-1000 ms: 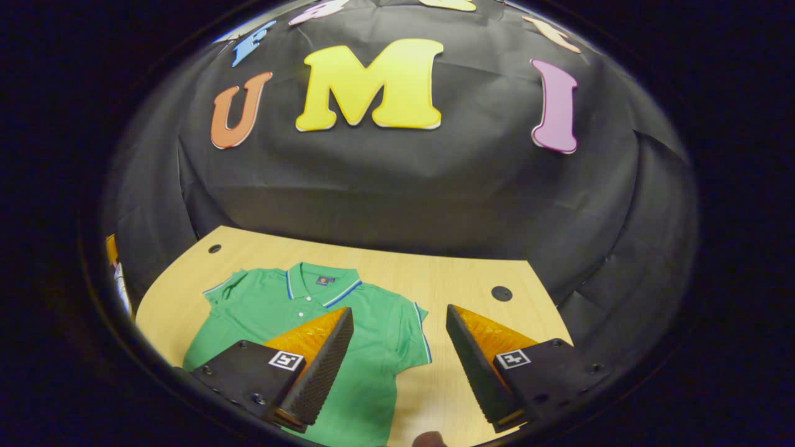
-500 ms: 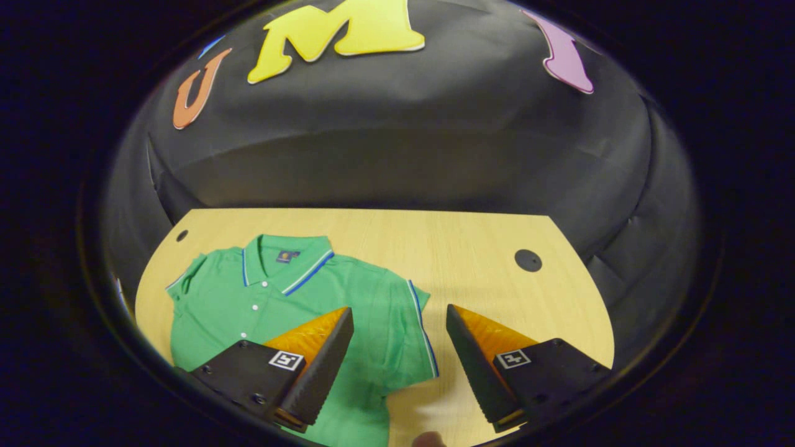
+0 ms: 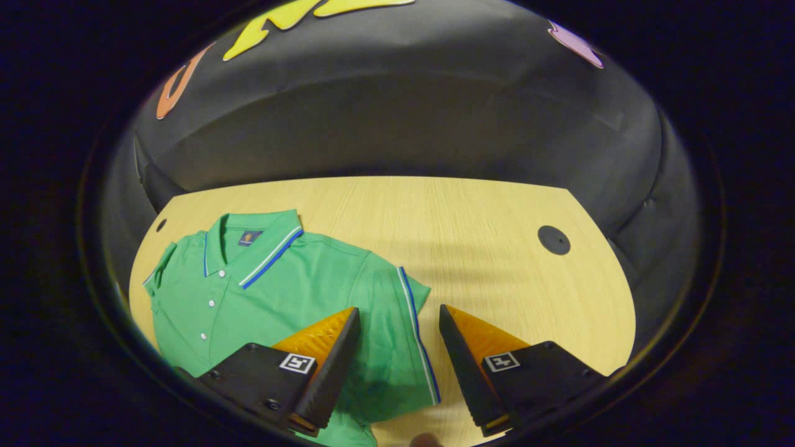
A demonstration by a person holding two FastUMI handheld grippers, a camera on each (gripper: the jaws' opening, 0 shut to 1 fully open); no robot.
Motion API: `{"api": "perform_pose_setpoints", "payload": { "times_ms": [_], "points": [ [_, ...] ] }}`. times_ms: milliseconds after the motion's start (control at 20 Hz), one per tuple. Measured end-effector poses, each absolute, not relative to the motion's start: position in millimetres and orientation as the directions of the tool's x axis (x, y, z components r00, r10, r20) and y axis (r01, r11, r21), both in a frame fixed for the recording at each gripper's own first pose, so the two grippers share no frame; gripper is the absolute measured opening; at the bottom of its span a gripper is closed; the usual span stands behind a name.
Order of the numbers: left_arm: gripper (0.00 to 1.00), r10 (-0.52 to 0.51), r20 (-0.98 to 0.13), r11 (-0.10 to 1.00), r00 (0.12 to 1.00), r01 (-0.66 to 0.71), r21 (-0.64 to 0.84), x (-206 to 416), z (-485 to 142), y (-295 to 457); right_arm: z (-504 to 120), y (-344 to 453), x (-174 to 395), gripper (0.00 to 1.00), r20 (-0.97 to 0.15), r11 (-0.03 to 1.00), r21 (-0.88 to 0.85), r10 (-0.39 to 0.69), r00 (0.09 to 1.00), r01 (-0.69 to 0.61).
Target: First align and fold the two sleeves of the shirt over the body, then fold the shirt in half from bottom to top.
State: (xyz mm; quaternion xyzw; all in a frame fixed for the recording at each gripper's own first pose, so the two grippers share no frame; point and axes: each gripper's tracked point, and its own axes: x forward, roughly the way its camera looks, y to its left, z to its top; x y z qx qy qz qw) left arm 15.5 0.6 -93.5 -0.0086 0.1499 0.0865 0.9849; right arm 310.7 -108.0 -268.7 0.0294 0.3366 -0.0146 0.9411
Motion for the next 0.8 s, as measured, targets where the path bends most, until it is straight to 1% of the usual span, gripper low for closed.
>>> {"api": "perform_pose_setpoints", "payload": {
  "times_ms": [50,100,150,200,250,350,450,500,550,700,800],
  "points": [
    [0.98,0.169,-0.298,0.985,0.939,-0.175,0.007,15,-94,1,-273,-107,310,0.81,-0.643,0.998,0.046,-0.005,0.766,0.046],
    [0.98,0.171,-0.3,0.984,0.939,-0.177,0.006,15,-95,1,-273,-105,310,0.81,-0.645,0.998,0.055,0.003,0.764,0.043],
    [0.98,0.172,-0.301,0.984,0.938,-0.18,0.004,14,-96,1,-274,-107,312,0.83,-0.641,0.998,0.054,-0.001,0.767,0.046],
    [0.98,0.173,-0.302,0.983,0.937,-0.181,0.0,14,-96,1,-273,-107,312,0.8,-0.637,0.997,0.056,0.003,0.77,0.043],
    [0.98,0.172,-0.304,0.983,0.937,-0.183,-0.007,14,-97,0,-272,-106,311,0.81,-0.638,0.998,0.055,0.006,0.77,0.039],
    [0.98,0.172,-0.308,0.982,0.936,-0.187,-0.018,13,-99,0,-275,-106,312,0.7,-0.638,0.997,0.068,0.016,0.77,0.035],
    [0.98,0.173,-0.309,0.982,0.935,-0.189,-0.023,11,-99,0,-273,-100,309,0.13,-0.659,0.995,0.087,0.016,0.752,0.054],
    [0.98,0.173,-0.31,0.982,0.935,-0.189,-0.023,11,-100,-1,-271,-100,309,0.13,-0.663,0.993,0.103,0.027,0.749,0.055],
    [0.98,0.173,-0.31,0.982,0.935,-0.189,-0.022,9,-99,0,-272,-99,308,0.02,-0.663,0.991,0.117,0.032,0.748,0.061],
    [0.98,0.176,-0.307,0.981,0.936,-0.191,-0.019,7,-99,-1,-265,-95,306,0.02,-0.646,0.988,0.149,0.063,0.761,0.045],
    [0.98,0.175,-0.313,0.981,0.934,-0.192,-0.025,6,-102,-2,-256,-103,309,0.02,-0.624,0.989,0.136,0.038,0.78,0.061]
  ]
}}
